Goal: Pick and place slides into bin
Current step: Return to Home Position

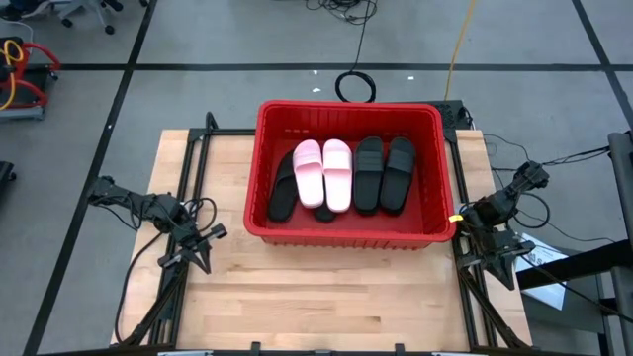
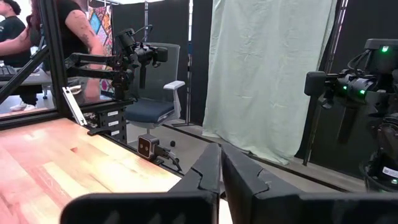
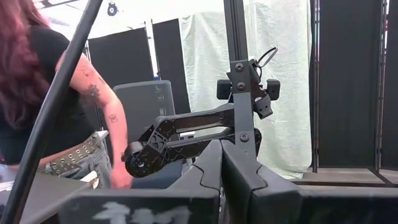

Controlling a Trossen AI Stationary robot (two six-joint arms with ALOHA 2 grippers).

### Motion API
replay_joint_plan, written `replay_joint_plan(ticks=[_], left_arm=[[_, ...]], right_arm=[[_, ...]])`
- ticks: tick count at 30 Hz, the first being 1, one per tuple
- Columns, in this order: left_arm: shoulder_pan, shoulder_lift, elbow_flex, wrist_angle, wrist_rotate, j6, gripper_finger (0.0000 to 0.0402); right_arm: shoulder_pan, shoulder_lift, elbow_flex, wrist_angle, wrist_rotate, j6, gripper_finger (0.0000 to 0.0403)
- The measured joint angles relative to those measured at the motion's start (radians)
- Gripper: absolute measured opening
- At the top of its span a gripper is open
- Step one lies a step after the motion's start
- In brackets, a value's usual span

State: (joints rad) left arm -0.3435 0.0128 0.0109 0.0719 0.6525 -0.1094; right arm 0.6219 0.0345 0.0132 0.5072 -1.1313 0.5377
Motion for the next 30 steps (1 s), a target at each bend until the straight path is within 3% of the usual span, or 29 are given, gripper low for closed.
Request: replay_joint_plan(ticks=[7, 19, 30], left_arm=[[0.000, 0.000, 0.000, 0.000, 0.000, 0.000, 0.0028], [0.000, 0.000, 0.000, 0.000, 0.000, 0.000, 0.0001], [0.000, 0.000, 0.000, 0.000, 0.000, 0.000, 0.0028]], right_arm=[[0.000, 0.000, 0.000, 0.000, 0.000, 0.000, 0.0000], [0.000, 0.000, 0.000, 0.000, 0.000, 0.000, 0.0000], [0.000, 0.000, 0.000, 0.000, 0.000, 0.000, 0.0000]])
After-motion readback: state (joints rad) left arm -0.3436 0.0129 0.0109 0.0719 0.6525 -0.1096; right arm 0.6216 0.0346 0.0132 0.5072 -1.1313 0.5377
